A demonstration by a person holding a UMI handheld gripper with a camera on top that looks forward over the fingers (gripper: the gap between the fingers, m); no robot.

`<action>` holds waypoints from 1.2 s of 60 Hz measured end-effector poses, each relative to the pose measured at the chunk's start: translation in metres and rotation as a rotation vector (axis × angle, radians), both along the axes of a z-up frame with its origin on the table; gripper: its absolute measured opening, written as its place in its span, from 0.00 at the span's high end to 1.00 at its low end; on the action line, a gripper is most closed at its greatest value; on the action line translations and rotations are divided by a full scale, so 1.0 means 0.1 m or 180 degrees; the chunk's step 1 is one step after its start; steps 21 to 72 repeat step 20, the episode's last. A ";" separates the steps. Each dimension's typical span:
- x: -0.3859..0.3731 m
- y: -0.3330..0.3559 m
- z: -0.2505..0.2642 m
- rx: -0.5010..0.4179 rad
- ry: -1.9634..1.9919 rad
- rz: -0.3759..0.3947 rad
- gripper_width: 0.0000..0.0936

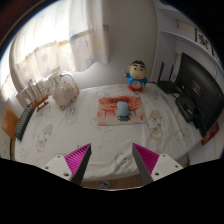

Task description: Arrange mouse

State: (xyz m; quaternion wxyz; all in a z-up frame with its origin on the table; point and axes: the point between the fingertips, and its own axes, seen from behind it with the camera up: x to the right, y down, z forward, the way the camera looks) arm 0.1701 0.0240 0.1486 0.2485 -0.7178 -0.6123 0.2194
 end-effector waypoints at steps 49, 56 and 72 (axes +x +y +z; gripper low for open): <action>-0.19 -0.14 0.15 0.0232 0.0124 0.0163 0.10; -0.19 -0.14 0.15 0.0232 0.0124 0.0163 0.10; -0.19 -0.14 0.15 0.0232 0.0124 0.0163 0.10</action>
